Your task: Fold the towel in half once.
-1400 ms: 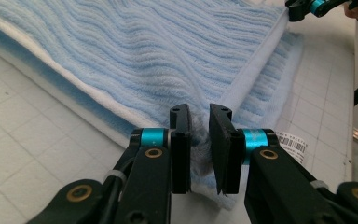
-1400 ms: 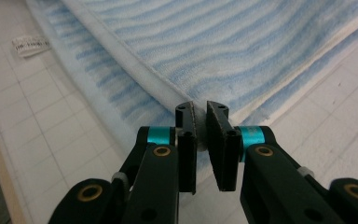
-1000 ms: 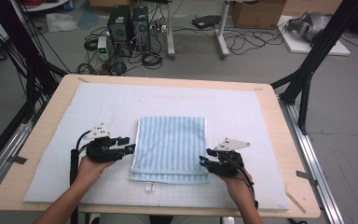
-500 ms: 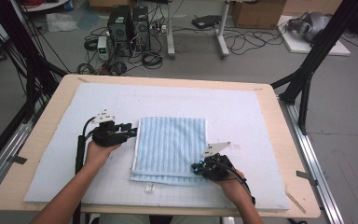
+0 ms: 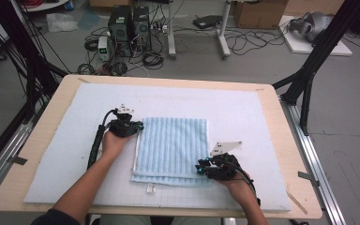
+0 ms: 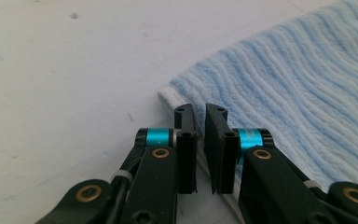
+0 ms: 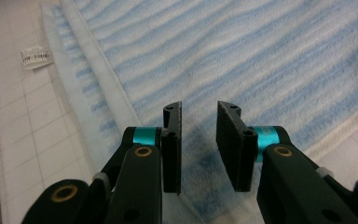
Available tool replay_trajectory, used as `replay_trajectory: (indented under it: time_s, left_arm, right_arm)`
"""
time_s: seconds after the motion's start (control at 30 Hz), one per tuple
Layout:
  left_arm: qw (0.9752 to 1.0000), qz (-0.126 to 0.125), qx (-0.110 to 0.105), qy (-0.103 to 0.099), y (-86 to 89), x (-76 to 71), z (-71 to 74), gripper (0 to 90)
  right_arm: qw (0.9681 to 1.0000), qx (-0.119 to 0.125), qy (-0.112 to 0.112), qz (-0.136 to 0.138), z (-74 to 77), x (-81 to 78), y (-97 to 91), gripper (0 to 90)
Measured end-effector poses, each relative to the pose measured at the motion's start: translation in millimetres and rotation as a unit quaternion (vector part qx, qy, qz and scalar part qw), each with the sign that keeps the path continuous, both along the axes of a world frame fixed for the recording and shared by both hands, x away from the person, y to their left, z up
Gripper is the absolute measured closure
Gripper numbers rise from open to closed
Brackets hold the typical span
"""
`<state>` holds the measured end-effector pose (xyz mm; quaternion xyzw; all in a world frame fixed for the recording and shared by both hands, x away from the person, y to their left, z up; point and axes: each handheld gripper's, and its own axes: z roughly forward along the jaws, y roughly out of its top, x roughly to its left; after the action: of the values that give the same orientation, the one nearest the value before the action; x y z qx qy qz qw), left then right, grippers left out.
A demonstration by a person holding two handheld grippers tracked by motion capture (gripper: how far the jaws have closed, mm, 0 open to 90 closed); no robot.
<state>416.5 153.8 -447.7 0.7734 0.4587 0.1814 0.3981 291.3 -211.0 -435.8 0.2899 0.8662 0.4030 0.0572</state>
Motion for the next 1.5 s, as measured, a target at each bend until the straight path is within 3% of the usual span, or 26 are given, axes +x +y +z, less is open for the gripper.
replay_trajectory:
  time_s: [0.13, 0.27, 0.33, 0.43, 0.47, 0.53, 0.6, 0.67, 0.7, 0.73, 0.8, 0.83, 0.87, 0.9, 1.0, 1.2, 1.3, 1.5]
  left_arm:
    - [0.9998, 0.014, -0.002, -0.011, 4.6, 1.2, 0.3, 64.0]
    - [0.9981, 0.008, -0.052, -0.032, 13.0, 5.7, 1.4, 59.0]
    - [0.9971, 0.005, -0.068, -0.034, 14.7, 9.5, -0.7, 55.2]
    - [0.997, 0.004, -0.078, 0.002, 14.9, 18.8, -3.3, 43.1]
    - [0.9968, -0.002, -0.079, 0.008, 13.9, 21.4, -3.5, 42.7]
    - [0.9973, -0.014, -0.071, 0.014, 10.5, 24.6, -4.0, 42.4]
    - [0.9981, -0.019, -0.056, 0.016, 7.1, 25.7, -3.9, 44.8]
    - [0.9985, -0.016, -0.052, 0.013, 5.9, 26.2, -4.0, 51.8]
    - [0.9984, -0.017, -0.052, 0.013, 6.0, 26.2, -4.1, 57.7]
    - [0.9983, -0.019, -0.054, 0.014, 5.7, 26.4, -4.4, 64.3]
    - [0.9983, -0.026, -0.051, 0.015, 5.1, 26.5, -4.2, 72.1]
    - [0.9981, -0.031, -0.051, 0.016, 4.5, 26.8, -4.3, 80.3]
    - [0.9982, -0.032, -0.049, 0.014, 3.8, 27.8, -3.9, 83.6]
    - [0.9983, -0.035, -0.046, 0.01, 3.3, 29.0, -3.6, 85.3]
    - [0.9984, -0.03, -0.047, 0.009, 1.7, 36.0, -1.8, 86.1]
    - [0.9979, -0.026, -0.058, -0.01, -1.0, 54.4, 10.4, 86.2]
    - [0.9981, -0.025, -0.052, -0.02, -3.5, 63.2, 15.5, 86.2]
    - [0.9972, -0.024, -0.055, -0.044, -4.8, 71.1, 18.5, 86.2]
  right_arm:
    - [0.9995, 0.013, -0.012, -0.027, 3.0, 5.8, -4.3, 66.6]
    - [0.9956, 0.028, -0.031, -0.084, 8.7, 25.8, -13.1, 64.7]
    - [0.991, 0.045, -0.039, -0.12, 10.9, 40.8, -16.9, 62.2]
    - [0.9841, 0.041, -0.047, -0.166, 11.3, 66.6, -17.4, 52.2]
    - [0.9815, 0.036, -0.052, -0.181, 10.0, 75.7, -17.0, 46.9]
    - [0.9739, 0.026, -0.039, -0.222, 6.5, 93.4, -15.5, 38.8]
    - [0.9683, 0.024, -0.025, -0.247, 2.1, 109.7, -14.0, 30.8]
    - [0.9639, 0.011, -0.028, -0.264, -0.9, 121.5, -9.7, 29.9]
    - [0.9633, 0.007, -0.029, -0.267, -2.4, 126.3, -7.4, 30.2]
    - [0.9647, 0.003, -0.029, -0.262, -3.8, 129.9, -4.6, 33.7]
    - [0.9701, -0.012, -0.024, -0.241, -7.4, 134.5, 0.9, 50.2]
    - [0.9731, -0.024, -0.024, -0.228, -10.0, 136.0, 3.4, 58.1]
    - [0.9738, -0.023, -0.026, -0.225, -11.5, 136.4, 4.9, 62.8]
    - [0.9751, -0.013, -0.02, -0.22, -11.1, 137.1, 4.9, 76.3]
    - [0.9783, -0.021, -0.029, -0.204, -9.7, 139.3, 7.9, 84.2]
    - [0.9728, -0.011, -0.045, -0.227, -4.1, 152.1, 1.7, 84.4]
    - [0.9692, -0.011, -0.056, -0.24, -0.4, 161.2, 1.4, 84.3]
    - [0.9628, -0.001, -0.069, -0.261, 1.8, 171.9, 2.0, 84.2]
